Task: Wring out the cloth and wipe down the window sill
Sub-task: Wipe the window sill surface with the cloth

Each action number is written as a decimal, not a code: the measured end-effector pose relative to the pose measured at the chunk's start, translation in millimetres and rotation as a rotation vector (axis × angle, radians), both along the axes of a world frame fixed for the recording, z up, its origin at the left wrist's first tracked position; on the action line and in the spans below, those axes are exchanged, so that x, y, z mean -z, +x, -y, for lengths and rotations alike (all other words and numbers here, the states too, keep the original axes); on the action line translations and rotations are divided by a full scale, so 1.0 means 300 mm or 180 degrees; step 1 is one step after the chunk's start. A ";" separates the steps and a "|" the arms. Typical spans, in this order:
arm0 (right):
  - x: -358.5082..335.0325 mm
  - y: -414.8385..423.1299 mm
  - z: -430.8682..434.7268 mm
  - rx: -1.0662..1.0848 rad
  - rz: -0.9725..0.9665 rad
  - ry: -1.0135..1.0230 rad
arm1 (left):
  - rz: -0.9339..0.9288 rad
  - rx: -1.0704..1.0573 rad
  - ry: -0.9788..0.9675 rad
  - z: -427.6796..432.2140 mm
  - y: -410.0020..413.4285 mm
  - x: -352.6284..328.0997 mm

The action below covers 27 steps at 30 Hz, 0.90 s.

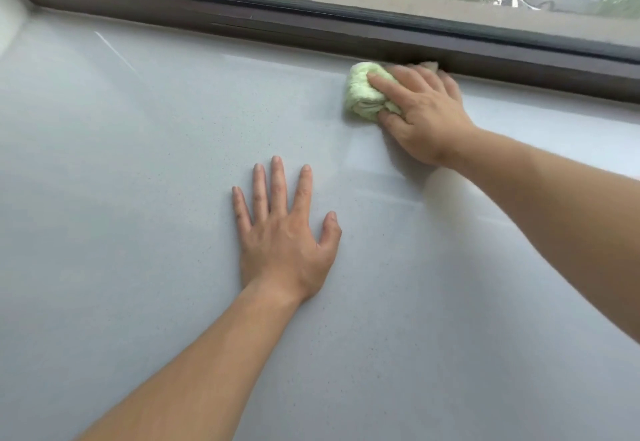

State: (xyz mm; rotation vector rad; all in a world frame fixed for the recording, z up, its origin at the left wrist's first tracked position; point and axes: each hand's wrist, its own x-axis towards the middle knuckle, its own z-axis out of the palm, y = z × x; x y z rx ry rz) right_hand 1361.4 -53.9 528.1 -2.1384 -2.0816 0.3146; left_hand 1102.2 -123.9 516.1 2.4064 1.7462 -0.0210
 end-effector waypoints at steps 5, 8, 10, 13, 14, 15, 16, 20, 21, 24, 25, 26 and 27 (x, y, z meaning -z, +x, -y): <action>0.002 0.183 0.203 0.0714 -0.0023 0.0080 | -0.0027 -0.0003 -0.0010 0.002 0.000 0.000; 0.001 0.159 0.260 0.1720 -0.0104 0.0070 | -0.0076 -0.0001 -0.0028 0.000 0.002 0.001; 0.004 0.050 0.295 0.1951 -0.0135 0.0056 | -0.0111 -0.0008 -0.0045 -0.002 0.000 0.000; 0.017 -0.102 0.419 0.0833 0.0042 -0.0031 | -0.0118 -0.0016 -0.0029 -0.003 0.000 0.000; 0.012 -0.097 0.447 0.0476 0.0081 -0.0097 | -0.0118 -0.0018 -0.0019 -0.003 -0.001 -0.001; 0.005 -0.059 0.449 0.0286 0.0067 -0.0123 | -0.0122 -0.0023 -0.0025 -0.003 -0.001 0.000; 0.005 -0.002 0.431 0.0312 0.0063 -0.0090 | -0.0123 -0.0027 -0.0039 -0.004 0.000 0.000; 0.006 0.165 0.350 0.1588 -0.0110 -0.0031 | -0.0108 -0.0031 -0.0029 -0.004 0.000 0.003; 0.004 0.138 0.360 0.1797 -0.0129 -0.0026 | -0.0101 -0.0031 -0.0024 -0.003 0.000 0.005; 0.006 -0.055 0.505 0.1347 -0.0022 0.0010 | -0.0085 -0.0057 -0.0007 -0.001 0.000 0.005; 0.004 -0.115 0.578 0.0889 0.0009 -0.0038 | -0.0080 -0.0063 -0.0009 -0.001 0.000 0.004; 0.003 -0.151 0.645 0.0446 0.0029 -0.0121 | -0.0075 -0.0067 -0.0008 0.000 0.000 0.004; 0.000 -0.150 0.685 0.0142 0.0052 -0.0180 | -0.0068 -0.0069 -0.0007 0.001 -0.001 0.004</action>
